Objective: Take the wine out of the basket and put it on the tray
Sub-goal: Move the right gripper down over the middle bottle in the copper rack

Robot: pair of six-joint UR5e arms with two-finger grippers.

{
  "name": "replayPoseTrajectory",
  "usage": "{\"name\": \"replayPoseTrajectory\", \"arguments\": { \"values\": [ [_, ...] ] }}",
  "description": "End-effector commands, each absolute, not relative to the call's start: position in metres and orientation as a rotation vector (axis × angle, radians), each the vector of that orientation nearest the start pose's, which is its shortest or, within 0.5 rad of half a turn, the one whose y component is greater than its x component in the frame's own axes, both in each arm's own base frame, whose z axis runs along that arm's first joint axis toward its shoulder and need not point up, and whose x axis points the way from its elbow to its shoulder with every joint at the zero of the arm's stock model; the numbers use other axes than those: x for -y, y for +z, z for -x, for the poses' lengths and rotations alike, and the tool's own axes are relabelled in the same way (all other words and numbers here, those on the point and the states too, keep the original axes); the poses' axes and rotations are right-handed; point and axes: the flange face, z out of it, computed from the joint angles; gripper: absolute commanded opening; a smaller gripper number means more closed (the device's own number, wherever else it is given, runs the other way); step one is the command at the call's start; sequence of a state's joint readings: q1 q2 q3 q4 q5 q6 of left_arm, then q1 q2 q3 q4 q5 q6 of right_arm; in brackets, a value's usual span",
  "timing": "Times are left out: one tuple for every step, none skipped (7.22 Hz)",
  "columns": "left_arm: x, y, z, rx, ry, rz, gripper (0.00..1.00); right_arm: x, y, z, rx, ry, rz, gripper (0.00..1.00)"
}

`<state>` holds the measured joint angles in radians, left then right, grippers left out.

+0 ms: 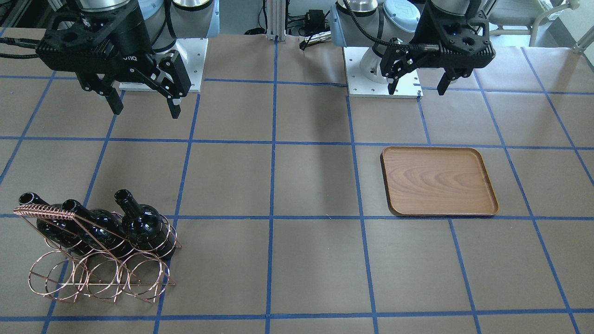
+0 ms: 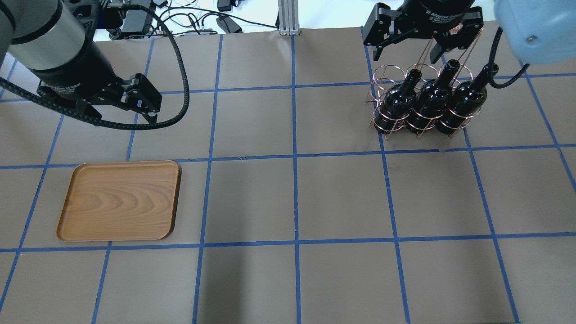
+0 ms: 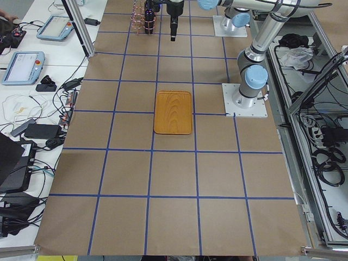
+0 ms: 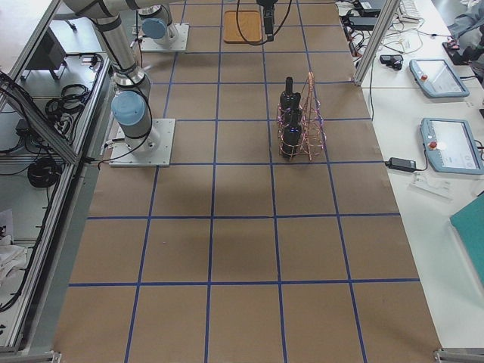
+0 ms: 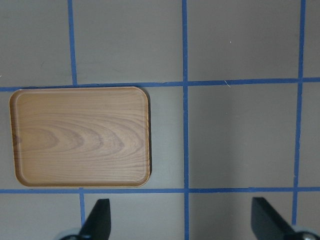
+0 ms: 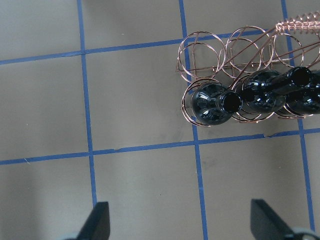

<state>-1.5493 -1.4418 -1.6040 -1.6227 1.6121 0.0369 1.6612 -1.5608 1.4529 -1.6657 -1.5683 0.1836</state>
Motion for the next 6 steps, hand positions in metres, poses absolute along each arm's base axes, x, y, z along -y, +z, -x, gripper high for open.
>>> {"name": "replayPoseTrajectory", "arguments": {
  "values": [
    [0.436, 0.525, 0.120, -3.096, -0.053, -0.025, 1.00, 0.498, 0.550, -0.179, -3.098, -0.305, -0.145, 1.00],
    [0.436, 0.524, 0.120, -3.097, -0.053, -0.025, 1.00, 0.498, 0.549, -0.179, -3.098, -0.303, -0.143, 1.00],
    [0.436, 0.524, 0.120, -3.096, -0.050, -0.025, 1.00, 0.499, 0.550, -0.178, -3.109, -0.303, -0.068, 1.00],
    [0.434, 0.524, 0.120, -3.096, -0.048, -0.006, 1.00, 0.505, 0.552, -0.173, -3.111, -0.313, -0.056, 1.00],
    [0.434, 0.523, 0.120, -3.096, -0.043, -0.025, 1.00, 0.523, 0.545, -0.158, -3.119, -0.295, -0.065, 1.00],
    [0.434, 0.522, 0.119, -3.096, -0.043, -0.025, 1.00, 0.543, 0.542, -0.125, -3.133, -0.289, 0.009, 1.00]
  ]
}}
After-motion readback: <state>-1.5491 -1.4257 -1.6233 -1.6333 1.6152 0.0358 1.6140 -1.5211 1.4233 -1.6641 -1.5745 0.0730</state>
